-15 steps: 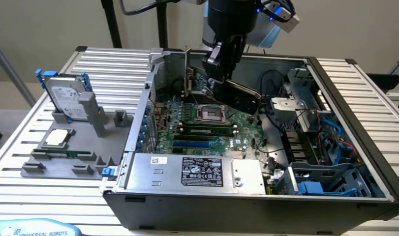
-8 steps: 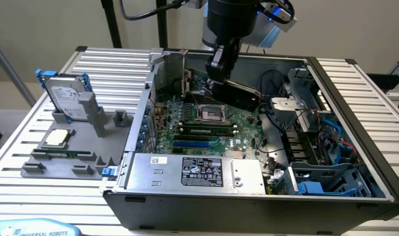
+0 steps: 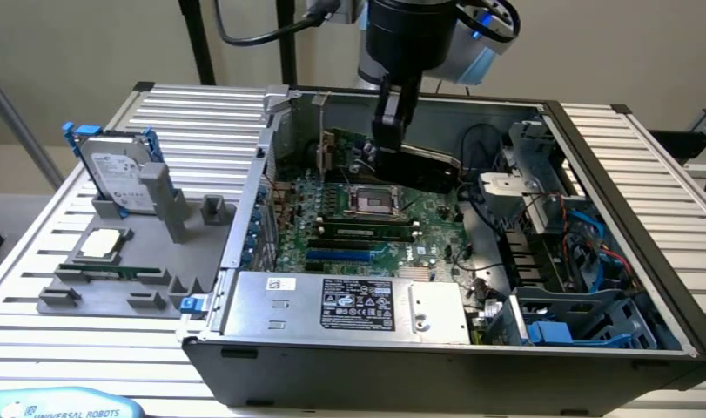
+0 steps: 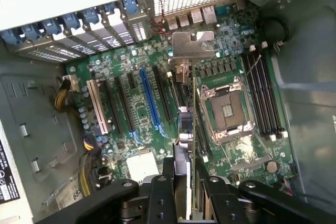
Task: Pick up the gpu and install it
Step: 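Insert the gpu into the slot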
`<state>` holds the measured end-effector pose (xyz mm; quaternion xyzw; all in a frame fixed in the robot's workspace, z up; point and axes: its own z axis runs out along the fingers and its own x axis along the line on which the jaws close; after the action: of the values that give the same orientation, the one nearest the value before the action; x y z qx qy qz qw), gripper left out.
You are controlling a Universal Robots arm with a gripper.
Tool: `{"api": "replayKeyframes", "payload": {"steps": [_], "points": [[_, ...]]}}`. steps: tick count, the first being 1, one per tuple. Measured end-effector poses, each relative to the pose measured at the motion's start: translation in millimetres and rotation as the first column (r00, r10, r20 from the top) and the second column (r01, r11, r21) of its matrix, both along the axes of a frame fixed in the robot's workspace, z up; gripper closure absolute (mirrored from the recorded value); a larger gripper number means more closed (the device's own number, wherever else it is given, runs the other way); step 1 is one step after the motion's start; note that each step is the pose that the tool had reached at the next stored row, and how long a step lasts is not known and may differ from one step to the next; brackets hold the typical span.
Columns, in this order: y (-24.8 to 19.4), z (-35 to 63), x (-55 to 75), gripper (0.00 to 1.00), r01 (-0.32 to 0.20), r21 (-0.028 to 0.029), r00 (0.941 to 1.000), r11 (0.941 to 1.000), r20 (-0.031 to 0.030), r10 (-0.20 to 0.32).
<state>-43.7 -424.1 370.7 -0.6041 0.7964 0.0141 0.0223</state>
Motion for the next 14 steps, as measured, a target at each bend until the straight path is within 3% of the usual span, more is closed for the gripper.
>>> {"api": "replayKeyframes", "payload": {"steps": [7,14], "points": [[-0.6,-10.5,-0.7,0.73,-0.084,0.0019,0.9965,0.9965,-0.0021,0.084],[-1.9,-23.1,-8.1,0.73,-0.113,0.0031,0.9936,0.9936,-0.0034,0.113]]}}
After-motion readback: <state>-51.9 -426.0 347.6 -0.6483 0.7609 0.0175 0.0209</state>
